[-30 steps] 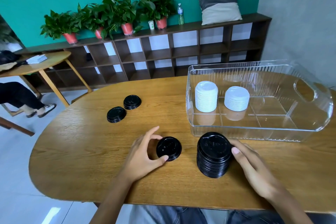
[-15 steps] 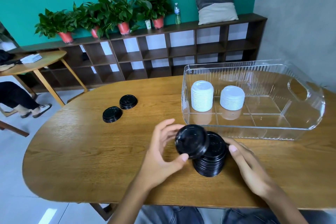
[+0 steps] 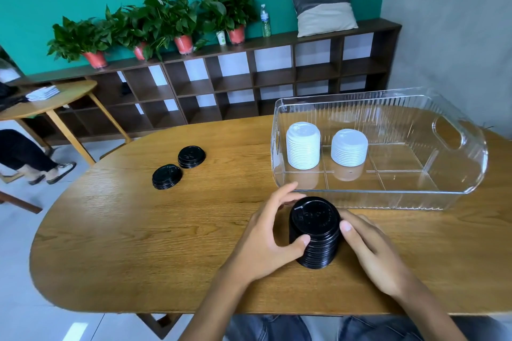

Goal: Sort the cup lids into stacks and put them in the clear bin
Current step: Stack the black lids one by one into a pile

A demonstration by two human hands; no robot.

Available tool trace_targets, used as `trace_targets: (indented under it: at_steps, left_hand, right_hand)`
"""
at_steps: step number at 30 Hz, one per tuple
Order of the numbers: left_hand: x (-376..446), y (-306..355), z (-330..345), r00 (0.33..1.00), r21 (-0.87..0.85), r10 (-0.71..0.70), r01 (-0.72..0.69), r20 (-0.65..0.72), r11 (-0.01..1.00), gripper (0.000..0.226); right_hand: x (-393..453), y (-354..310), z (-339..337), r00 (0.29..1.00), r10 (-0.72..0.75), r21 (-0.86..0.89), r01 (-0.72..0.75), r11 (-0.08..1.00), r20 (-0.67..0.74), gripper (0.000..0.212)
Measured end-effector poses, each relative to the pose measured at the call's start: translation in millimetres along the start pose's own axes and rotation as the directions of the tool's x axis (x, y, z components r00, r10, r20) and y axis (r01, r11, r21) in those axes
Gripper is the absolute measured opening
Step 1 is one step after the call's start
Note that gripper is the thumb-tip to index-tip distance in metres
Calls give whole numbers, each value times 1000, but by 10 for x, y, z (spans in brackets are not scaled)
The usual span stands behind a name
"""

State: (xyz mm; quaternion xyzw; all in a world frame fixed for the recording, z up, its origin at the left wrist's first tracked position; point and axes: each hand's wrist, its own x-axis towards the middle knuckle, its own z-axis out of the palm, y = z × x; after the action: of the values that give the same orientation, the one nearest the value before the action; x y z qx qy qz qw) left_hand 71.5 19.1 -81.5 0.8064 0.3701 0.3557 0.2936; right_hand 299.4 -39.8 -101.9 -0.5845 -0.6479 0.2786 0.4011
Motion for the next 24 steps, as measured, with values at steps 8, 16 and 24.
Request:
trace_targets:
  at_steps: [8,16,24]
  left_hand:
    - [-6,-66,89,1000,-48,-2,1,-14,999,92]
    - [-111,-51,198,997,-85,57,-60,-47,995,76]
    - [-131,-396,-355,814,22,-33,56,-580,998,57]
  right_hand:
    - [15,34,5,1000,6,5,-6,1000,14,44]
    - [-3,-7,11,1000,10,-21,-10,1000,11,41]
    - [-17,63,19,1000,12,43,-12,999,-19,51]
